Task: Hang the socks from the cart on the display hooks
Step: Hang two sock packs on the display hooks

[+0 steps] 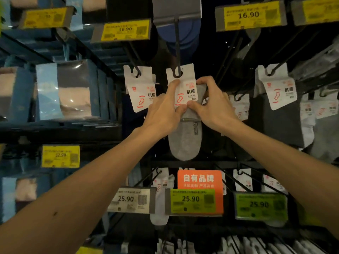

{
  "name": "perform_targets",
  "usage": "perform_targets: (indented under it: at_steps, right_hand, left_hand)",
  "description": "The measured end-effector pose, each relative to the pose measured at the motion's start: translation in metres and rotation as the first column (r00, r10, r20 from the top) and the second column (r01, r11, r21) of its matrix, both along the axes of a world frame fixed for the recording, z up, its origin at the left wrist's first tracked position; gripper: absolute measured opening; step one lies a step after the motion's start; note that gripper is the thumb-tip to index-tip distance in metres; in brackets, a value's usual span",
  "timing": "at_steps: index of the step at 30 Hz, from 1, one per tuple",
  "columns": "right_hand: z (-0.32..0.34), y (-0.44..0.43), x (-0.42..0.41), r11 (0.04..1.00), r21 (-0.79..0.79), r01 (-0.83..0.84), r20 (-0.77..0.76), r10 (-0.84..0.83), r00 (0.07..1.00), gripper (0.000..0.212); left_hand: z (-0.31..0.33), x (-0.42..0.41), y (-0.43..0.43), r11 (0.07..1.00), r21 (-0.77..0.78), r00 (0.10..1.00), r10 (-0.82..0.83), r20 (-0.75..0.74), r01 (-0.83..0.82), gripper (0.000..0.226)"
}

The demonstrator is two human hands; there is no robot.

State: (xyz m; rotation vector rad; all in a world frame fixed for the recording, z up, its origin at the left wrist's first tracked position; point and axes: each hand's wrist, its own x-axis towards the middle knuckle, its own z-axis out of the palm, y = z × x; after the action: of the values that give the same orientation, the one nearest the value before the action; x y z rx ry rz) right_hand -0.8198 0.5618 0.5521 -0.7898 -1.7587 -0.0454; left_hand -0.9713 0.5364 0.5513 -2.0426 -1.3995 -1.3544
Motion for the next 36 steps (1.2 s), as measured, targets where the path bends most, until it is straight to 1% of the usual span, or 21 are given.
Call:
perform_targets:
  at_steps: [3,6,9,11,13,17,19,20,22,25,27,29,30,33,34,36]
  right_hand:
    - [-0.004,0.007,0.002,0.999,-0.049,-0.007,0.022,0.008,1.0,0.053]
    - [-0.007,0.009,0.003,0.999,-0.047,-0.009,0.023,0.01,1.0,0.054]
    - [-0.01,0.004,0.005,0.998,-0.055,-0.038,0.027,0.04,0.999,0.055]
    - [-0.014,-0.006,0.008,0.995,-0.087,-0.055,0.03,0.058,0.998,0.058]
    - [-0.019,-0.02,0.012,0.992,-0.115,-0.043,0.023,0.045,0.999,0.057]
    - [-0.033,-0.065,0.024,0.994,-0.069,0.09,0.016,-0.089,0.996,0.032]
    - [-0.047,-0.093,0.029,0.994,-0.071,0.086,-0.035,-0.088,0.995,0.019]
    - [-0.058,-0.108,0.033,0.995,-0.078,0.069,-0.059,-0.074,0.996,0.015]
    - [-0.086,-0.141,0.042,0.994,-0.088,0.057,-0.082,-0.065,0.995,0.012]
    - [-0.143,-0.19,0.064,0.995,-0.09,0.052,-0.1,-0.061,0.993,0.02]
    - [-0.191,-0.221,0.084,0.988,-0.12,0.097,-0.105,-0.11,0.988,0.022]
    - [-0.244,-0.252,0.108,0.967,-0.159,0.197,-0.078,-0.211,0.974,0.018]
    - [-0.271,-0.267,0.122,0.95,-0.201,0.238,-0.066,-0.256,0.964,0.016]
    - [-0.349,-0.311,0.173,0.853,-0.404,0.331,-0.044,-0.379,0.924,0.025]
    - [-0.372,-0.326,0.193,0.811,-0.458,0.363,-0.042,-0.428,0.903,0.026]
    - [-0.409,-0.359,0.237,0.721,-0.546,0.427,-0.026,-0.523,0.852,0.018]
  left_hand:
    - [-0.002,0.0,0.004,0.999,-0.04,0.999,0.003,-0.037,-0.004,0.063]
    - [-0.004,-0.001,0.005,0.999,-0.052,1.0,0.001,-0.031,-0.003,0.066]
    - [-0.006,-0.006,-0.004,0.995,-0.098,0.999,-0.004,-0.049,-0.001,0.07]
    - [-0.007,-0.009,-0.017,0.994,-0.107,0.996,0.01,-0.094,-0.02,0.064]
    - [-0.006,-0.012,-0.034,0.998,-0.044,0.992,0.042,-0.121,-0.047,0.049]
    - [-0.001,-0.017,-0.071,0.991,0.12,0.972,0.087,-0.218,-0.061,0.027]
    - [0.002,-0.019,-0.089,0.988,0.143,0.954,0.095,-0.286,-0.056,0.016]
    - [0.003,-0.019,-0.099,0.987,0.15,0.941,0.101,-0.323,-0.054,0.02]
    - [-0.001,-0.013,-0.122,0.987,0.159,0.902,0.101,-0.421,-0.037,0.035]
    - [-0.018,0.013,-0.157,0.994,0.097,0.824,0.006,-0.567,0.059,0.042]
    - [-0.043,0.04,-0.173,0.988,0.026,0.731,-0.097,-0.675,0.154,0.044]
    - [-0.081,0.071,-0.182,0.963,-0.05,0.624,-0.212,-0.752,0.266,0.043]
    - [-0.104,0.088,-0.184,0.938,-0.099,0.573,-0.284,-0.769,0.332,0.039]
    - [-0.18,0.148,-0.191,0.834,-0.282,0.422,-0.496,-0.759,0.474,0.026]
    - [-0.205,0.171,-0.195,0.8,-0.339,0.404,-0.558,-0.725,0.496,0.026]
    - [-0.252,0.224,-0.202,0.738,-0.43,0.395,-0.654,-0.645,0.519,0.033]
